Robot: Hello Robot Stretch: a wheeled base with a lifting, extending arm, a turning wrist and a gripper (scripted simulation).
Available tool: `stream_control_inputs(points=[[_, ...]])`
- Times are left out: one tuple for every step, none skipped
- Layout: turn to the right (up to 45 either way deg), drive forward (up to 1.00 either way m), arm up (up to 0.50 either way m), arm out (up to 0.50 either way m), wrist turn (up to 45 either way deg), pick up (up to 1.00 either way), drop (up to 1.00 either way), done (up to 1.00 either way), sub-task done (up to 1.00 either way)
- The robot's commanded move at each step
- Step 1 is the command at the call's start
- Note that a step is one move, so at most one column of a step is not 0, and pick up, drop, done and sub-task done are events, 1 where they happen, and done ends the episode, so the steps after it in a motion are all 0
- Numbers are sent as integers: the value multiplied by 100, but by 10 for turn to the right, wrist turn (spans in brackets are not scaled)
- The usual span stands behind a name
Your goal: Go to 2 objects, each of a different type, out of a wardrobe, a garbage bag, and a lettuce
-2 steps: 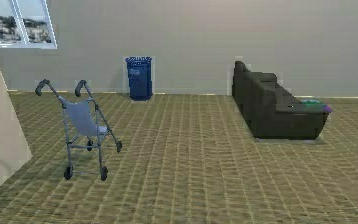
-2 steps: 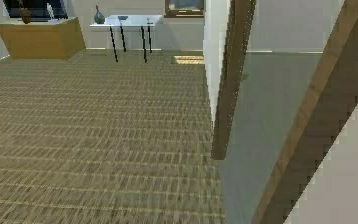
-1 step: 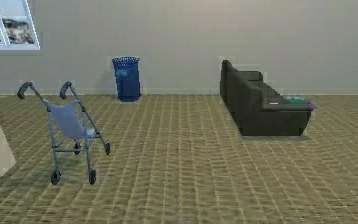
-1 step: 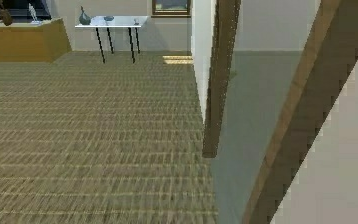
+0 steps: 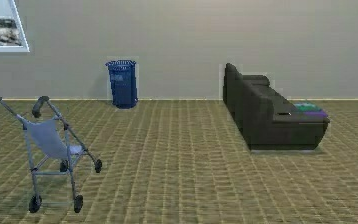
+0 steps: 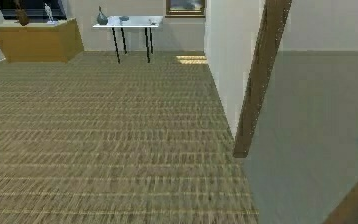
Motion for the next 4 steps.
stream_control_inputs(points=[[450,0,0,0,0,0,0,0,0],[420,0,0,0,0,0,0,0,0],[0,75,0,0,0,0,0,0,0],[450,0,0,0,0,0,0,0,0]])
